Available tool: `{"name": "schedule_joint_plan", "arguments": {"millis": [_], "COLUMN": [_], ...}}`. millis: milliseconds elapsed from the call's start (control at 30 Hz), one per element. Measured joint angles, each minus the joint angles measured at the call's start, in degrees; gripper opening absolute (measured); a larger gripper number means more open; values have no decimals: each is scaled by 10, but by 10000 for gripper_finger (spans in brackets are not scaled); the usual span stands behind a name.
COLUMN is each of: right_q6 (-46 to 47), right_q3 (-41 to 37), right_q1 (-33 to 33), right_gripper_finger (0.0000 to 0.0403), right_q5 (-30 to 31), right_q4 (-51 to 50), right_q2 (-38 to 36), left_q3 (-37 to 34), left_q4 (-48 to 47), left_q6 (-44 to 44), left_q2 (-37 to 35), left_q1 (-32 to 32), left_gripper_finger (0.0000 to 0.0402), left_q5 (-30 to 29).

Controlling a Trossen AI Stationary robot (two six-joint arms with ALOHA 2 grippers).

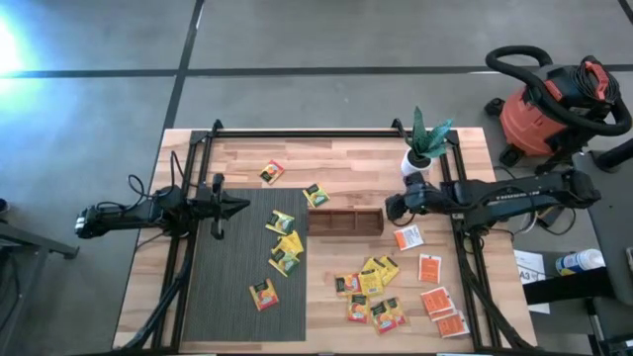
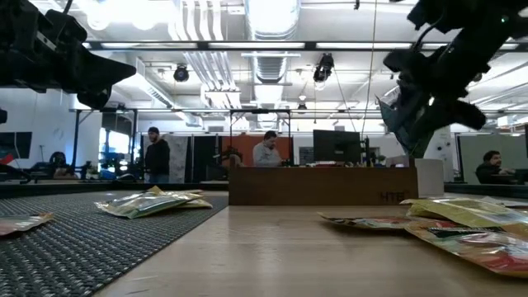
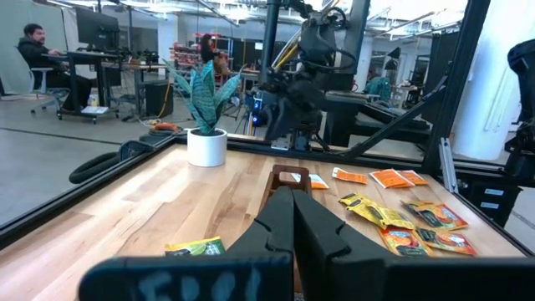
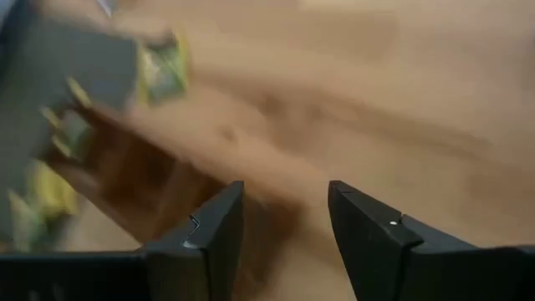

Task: Pick & Place Tea
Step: Put the orange tea bag into the left section of the wooden organizer

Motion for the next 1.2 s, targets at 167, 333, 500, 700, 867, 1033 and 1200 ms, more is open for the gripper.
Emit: {"name": "schedule_joint_plan", "arguments": {"millis": [167,333,500,700,867,1033,1200], "right_q6": [-11,-2,21,4,-10,-8,-21], "right_q3": [37,25,6,-26,-57,-57,-58], "right_q1": [0,6,8,7,7,6,6], "right_gripper_finger": [171,171,171,171,171,171,171], "right_q5": [-98,-173,-177,-177,-171,-156,-154], "right_q4": [-134,-206,-207,-203,-171,-152,-151], "right_q2": [36,60,64,61,61,60,61], "left_q3": [0,0,0,0,0,0,0], "left_q4": [0,0,0,0,0,0,0], "left_q6": [0,0,0,0,0,0,0], "left_q2": [0,0,0,0,0,0,0], "left_q1": [0,0,0,0,0,0,0], "left_gripper_finger": [0,0,0,0,0,0,0], "left_q5": [0,0,0,0,0,0,0]}}
